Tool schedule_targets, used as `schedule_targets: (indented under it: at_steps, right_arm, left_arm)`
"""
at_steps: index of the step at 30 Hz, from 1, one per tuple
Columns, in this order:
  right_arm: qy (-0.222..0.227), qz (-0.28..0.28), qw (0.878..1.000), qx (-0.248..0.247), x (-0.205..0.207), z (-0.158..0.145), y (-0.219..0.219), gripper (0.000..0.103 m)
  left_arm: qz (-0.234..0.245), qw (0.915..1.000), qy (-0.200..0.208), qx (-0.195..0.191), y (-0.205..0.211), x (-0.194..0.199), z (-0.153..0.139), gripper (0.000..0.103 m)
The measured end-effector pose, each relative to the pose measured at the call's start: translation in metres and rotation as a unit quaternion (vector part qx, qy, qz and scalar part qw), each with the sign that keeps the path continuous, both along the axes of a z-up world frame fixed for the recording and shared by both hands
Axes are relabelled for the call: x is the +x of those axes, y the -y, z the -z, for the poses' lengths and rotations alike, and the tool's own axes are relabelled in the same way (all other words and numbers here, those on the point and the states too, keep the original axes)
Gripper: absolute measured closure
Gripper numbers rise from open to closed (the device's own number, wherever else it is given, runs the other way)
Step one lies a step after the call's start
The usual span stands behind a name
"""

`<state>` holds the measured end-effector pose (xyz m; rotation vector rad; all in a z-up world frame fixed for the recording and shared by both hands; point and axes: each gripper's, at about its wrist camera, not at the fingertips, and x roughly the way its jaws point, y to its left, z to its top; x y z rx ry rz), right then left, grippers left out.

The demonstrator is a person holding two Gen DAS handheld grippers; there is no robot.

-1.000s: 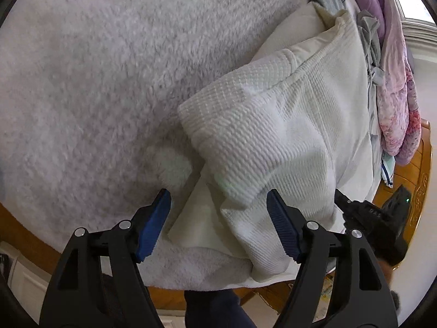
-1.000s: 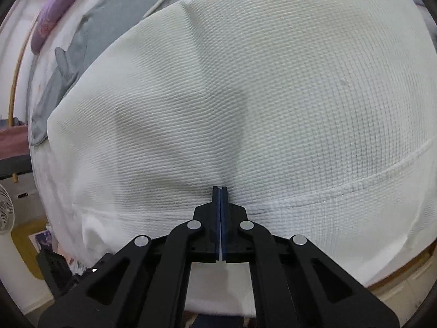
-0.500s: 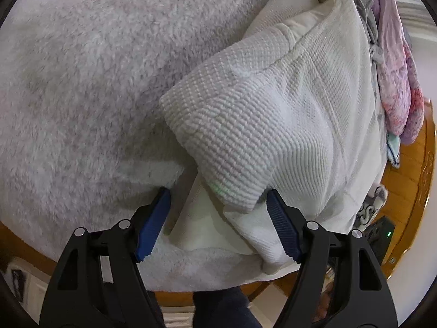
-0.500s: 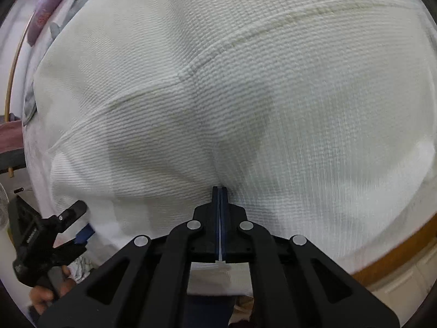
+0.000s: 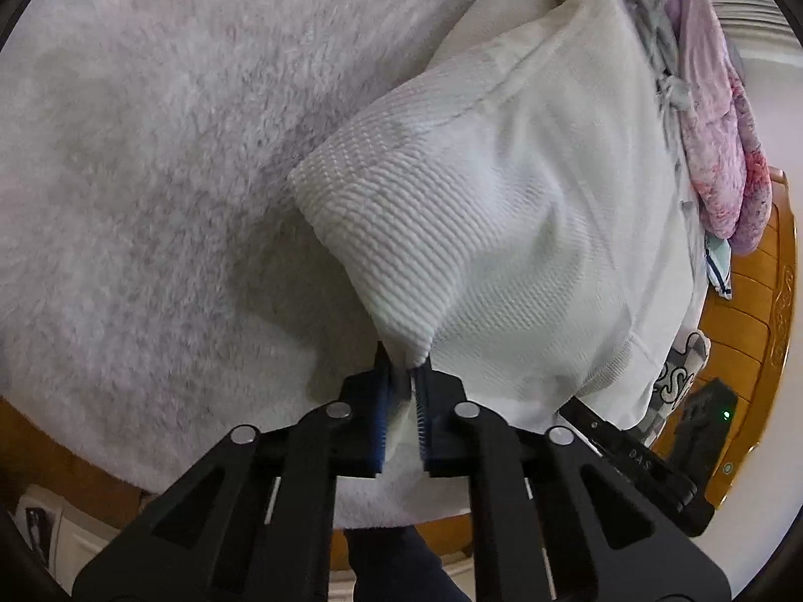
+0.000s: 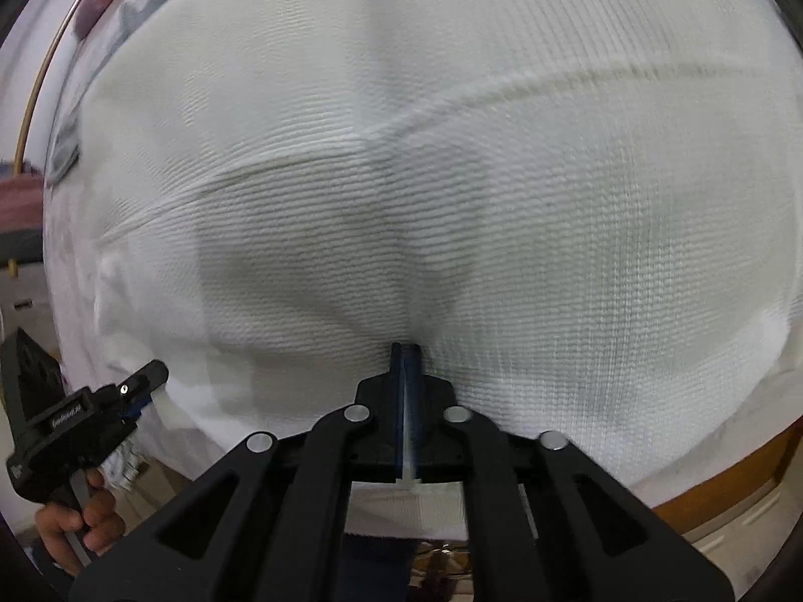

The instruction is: Fold large clothes

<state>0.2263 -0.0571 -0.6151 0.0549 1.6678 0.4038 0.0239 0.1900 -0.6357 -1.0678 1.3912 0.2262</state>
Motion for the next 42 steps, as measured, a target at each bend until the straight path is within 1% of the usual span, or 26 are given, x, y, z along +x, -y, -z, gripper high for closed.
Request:
schedule_targets:
  at_steps: [1, 2, 3, 4, 5, 6, 7, 9, 11, 14, 17, 18, 22, 23, 24, 25, 26, 27, 29, 30, 31, 32, 35, 37, 40, 42]
  right_arm:
    - [0.011, -0.012, 1.000, 0.013, -0.002, -0.007, -0.003, 0.093]
    - [0.028, -0.029, 0.998, 0.041, -0.005, -0.019, -0.009, 0.087]
    - [0.040, -0.041, 0.996, 0.061, -0.008, -0.028, -0.014, 0.071]
    - [0.060, -0.058, 0.993, 0.081, -0.014, -0.040, -0.019, 0.061]
    - [0.076, -0.070, 0.990, 0.094, -0.019, -0.046, -0.021, 0.045]
    - [0.093, -0.094, 0.984, 0.116, -0.025, -0.055, -0.030, 0.042]
    - [0.104, -0.121, 0.978, 0.137, -0.029, -0.061, -0.040, 0.041]
    - [0.114, -0.165, 0.966, 0.163, -0.042, -0.066, -0.056, 0.036]
    - [0.125, -0.202, 0.956, 0.171, -0.050, -0.068, -0.069, 0.034]
    - [0.145, -0.242, 0.944, 0.169, -0.072, -0.065, -0.081, 0.034]
    - [0.187, -0.265, 0.937, 0.133, -0.091, -0.056, -0.103, 0.034]
    - [0.196, -0.263, 0.935, 0.135, -0.088, -0.046, -0.117, 0.034]
    - [0.223, -0.266, 0.930, 0.125, -0.077, -0.030, -0.146, 0.035]
    - [0.226, -0.261, 0.930, 0.122, -0.074, -0.027, -0.146, 0.041]
    - [0.225, -0.260, 0.932, 0.116, -0.073, -0.026, -0.147, 0.055]
    - [0.226, -0.257, 0.933, 0.109, -0.072, -0.024, -0.139, 0.063]
    - [0.220, -0.247, 0.937, 0.108, -0.067, -0.026, -0.128, 0.079]
    - [0.204, -0.231, 0.944, 0.118, -0.060, -0.024, -0.122, 0.091]
    - [0.167, -0.183, 0.957, 0.149, -0.043, -0.026, -0.111, 0.092]
    - [0.155, -0.160, 0.961, 0.162, -0.037, -0.028, -0.103, 0.092]
    - [0.144, -0.137, 0.964, 0.174, -0.032, -0.032, -0.094, 0.092]
    - [0.130, -0.107, 0.967, 0.191, -0.025, -0.035, -0.084, 0.092]
    - [0.106, -0.048, 0.967, 0.228, -0.014, -0.047, -0.054, 0.093]
    - [0.105, -0.028, 0.963, 0.247, -0.012, -0.059, -0.034, 0.093]
    - [0.099, -0.003, 0.958, 0.267, -0.010, -0.072, -0.010, 0.093]
    - [0.105, 0.012, 0.956, 0.275, -0.006, -0.082, 0.010, 0.093]
  left_arm:
    - [-0.003, 1.0000, 0.008, 0.000, 0.001, -0.001, -0.007, 0.096]
    - [-0.008, 0.9998, 0.018, -0.002, 0.003, -0.001, -0.016, 0.096]
    - [-0.011, 0.9997, 0.023, -0.004, 0.002, -0.004, -0.019, 0.096]
    - [-0.016, 0.9993, 0.031, -0.011, 0.003, -0.004, -0.025, 0.097]
    - [-0.019, 0.9989, 0.040, -0.017, 0.004, -0.004, -0.030, 0.097]
    - [-0.020, 0.9985, 0.045, -0.023, 0.007, -0.002, -0.037, 0.097]
    - [-0.022, 0.9983, 0.048, -0.027, 0.005, -0.002, -0.039, 0.097]
    - [-0.029, 0.9967, 0.063, -0.043, 0.008, 0.003, -0.049, 0.097]
    - [-0.032, 0.9957, 0.070, -0.051, 0.009, 0.007, -0.055, 0.097]
    - [-0.029, 0.9949, 0.079, -0.055, 0.010, 0.011, -0.061, 0.097]
    - [-0.023, 0.9949, 0.082, -0.053, 0.008, 0.013, -0.063, 0.097]
    - [-0.023, 0.9945, 0.086, -0.056, 0.010, 0.015, -0.063, 0.097]
    - [-0.015, 0.9952, 0.084, -0.049, 0.011, 0.018, -0.065, 0.097]
    - [-0.011, 0.9954, 0.082, -0.047, 0.010, 0.018, -0.064, 0.097]
    - [-0.004, 0.9956, 0.082, -0.043, 0.011, 0.020, -0.065, 0.097]
    - [0.003, 0.9955, 0.085, -0.042, 0.009, 0.020, -0.066, 0.096]
    - [0.010, 0.9948, 0.093, -0.041, 0.010, 0.022, -0.070, 0.095]
    - [0.015, 0.9933, 0.105, -0.044, 0.011, 0.023, -0.075, 0.095]
    - [0.025, 0.9889, 0.138, -0.049, 0.014, 0.026, -0.092, 0.094]
    - [0.028, 0.9857, 0.158, -0.051, 0.014, 0.027, -0.101, 0.089]
    - [0.028, 0.9831, 0.175, -0.048, 0.013, 0.027, -0.110, 0.089]
    - [0.024, 0.9790, 0.198, -0.043, 0.011, 0.027, -0.121, 0.089]
    - [0.000, 0.9750, 0.222, -0.016, 0.001, 0.028, -0.141, 0.082]
    - [-0.035, 0.9753, 0.218, 0.001, -0.010, 0.032, -0.143, 0.067]
    - [-0.074, 0.9782, 0.193, 0.017, -0.018, 0.050, -0.134, 0.063]
    - [-0.082, 0.9783, 0.188, 0.028, -0.016, 0.067, -0.131, 0.061]
